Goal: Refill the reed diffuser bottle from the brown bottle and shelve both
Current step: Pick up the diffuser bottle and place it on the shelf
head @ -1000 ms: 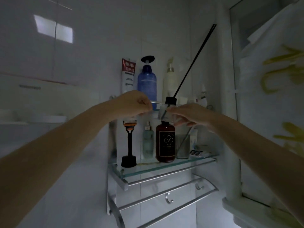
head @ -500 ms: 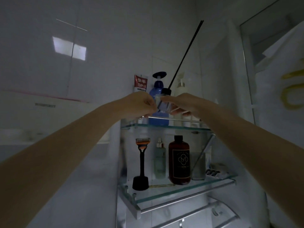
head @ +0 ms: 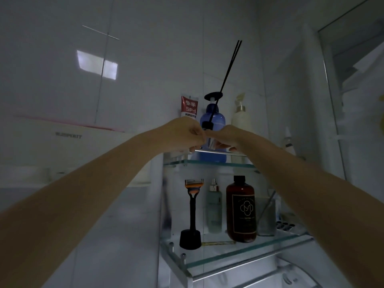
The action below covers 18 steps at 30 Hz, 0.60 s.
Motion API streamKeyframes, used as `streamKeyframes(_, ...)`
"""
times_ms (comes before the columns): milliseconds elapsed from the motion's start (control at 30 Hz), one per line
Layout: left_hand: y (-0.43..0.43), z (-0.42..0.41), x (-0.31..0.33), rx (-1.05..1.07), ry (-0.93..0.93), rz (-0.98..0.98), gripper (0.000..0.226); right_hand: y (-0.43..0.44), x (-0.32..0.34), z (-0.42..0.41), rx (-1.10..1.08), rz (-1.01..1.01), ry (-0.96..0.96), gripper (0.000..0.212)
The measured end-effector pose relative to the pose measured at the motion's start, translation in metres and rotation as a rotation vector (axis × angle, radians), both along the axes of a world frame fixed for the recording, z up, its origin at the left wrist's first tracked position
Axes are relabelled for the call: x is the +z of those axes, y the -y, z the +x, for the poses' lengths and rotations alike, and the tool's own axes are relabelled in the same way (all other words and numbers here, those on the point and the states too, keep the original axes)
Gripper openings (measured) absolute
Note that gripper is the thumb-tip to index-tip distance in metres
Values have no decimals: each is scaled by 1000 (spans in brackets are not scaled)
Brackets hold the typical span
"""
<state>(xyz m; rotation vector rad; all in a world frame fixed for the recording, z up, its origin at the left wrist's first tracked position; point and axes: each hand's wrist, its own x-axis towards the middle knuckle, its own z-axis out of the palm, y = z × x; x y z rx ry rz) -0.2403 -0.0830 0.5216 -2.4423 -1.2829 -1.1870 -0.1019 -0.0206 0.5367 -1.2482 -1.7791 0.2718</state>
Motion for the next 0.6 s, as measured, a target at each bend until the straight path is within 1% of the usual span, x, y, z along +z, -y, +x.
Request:
streamKeyframes(100,1,0,-1,-15,18,2,17,-7,-3,-3,-28,-17,35,40)
streamKeyframes(200,1,-2,-3,-22,14,18,20,-15,-4,-6,-57,-46,105,36)
streamKeyframes(300,0,-2,-4,-33,2,24,20,-20,-6,-5,-13,-95,126,33)
streamKeyframes(400,-1,-3,-5,-44,-5,23,18,-20,-10,-4,10,-116,130,44)
streamKeyframes(600,-5,-4,-7,-52,-15,28,13,-16,-12,-1,54,-124,154,47)
